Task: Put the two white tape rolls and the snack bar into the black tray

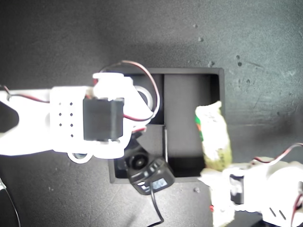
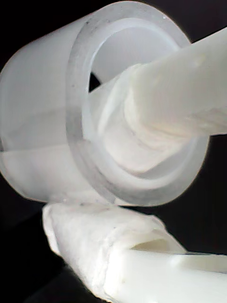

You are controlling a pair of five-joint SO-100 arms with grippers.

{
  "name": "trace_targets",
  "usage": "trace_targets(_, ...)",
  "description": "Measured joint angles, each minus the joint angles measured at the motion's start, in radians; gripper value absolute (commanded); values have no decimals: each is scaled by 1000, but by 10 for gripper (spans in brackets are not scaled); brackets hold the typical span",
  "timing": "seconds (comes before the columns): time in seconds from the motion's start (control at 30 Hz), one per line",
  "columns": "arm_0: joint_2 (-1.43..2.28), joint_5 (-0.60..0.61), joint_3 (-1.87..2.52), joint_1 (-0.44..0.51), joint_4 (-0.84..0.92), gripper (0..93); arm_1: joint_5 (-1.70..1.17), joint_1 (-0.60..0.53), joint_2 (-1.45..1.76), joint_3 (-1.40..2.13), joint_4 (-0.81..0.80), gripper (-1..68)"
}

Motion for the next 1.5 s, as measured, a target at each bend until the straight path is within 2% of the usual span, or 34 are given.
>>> trace_targets(0.23,-2,0,0,0,0,1,0,-12,-14,-5,-11,70)
trace_targets(0.27,-2,0,0,0,0,22,5,-11,-14,-5,-11,81)
trace_targets(0.3,-2,0,0,0,0,91,8,-6,-14,-5,-11,98)
trace_targets(0.37,-2,3,0,2,0,160,11,-3,-14,-5,-11,163)
trace_targets(0.43,-2,6,0,2,0,174,11,-5,-14,-5,9,199)
trace_targets(0.53,-2,23,5,3,0,184,11,-18,-14,-5,38,217)
trace_targets(0.7,-2,37,21,6,0,187,11,-15,-14,-5,66,221)
trace_targets(0.8,21,37,51,11,0,185,11,-11,-14,-5,94,202)
trace_targets(0.93,210,26,209,18,0,172,28,9,-15,-123,218,133)
trace_targets(1.0,377,-6,337,20,0,167,75,48,37,-135,245,72)
trace_targets(1.03,474,-35,411,20,0,165,112,71,78,-118,253,17)
trace_targets(1.13,773,-156,647,87,-2,161,285,169,267,6,261,-2)
trace_targets(1.27,1046,-318,943,267,-115,160,520,275,583,322,262,-3)
trace_targets(1.4,1080,-457,1187,408,-311,160,692,293,865,647,236,-3)
trace_targets(1.5,1058,-511,1308,456,-462,161,779,279,1034,891,150,-4)
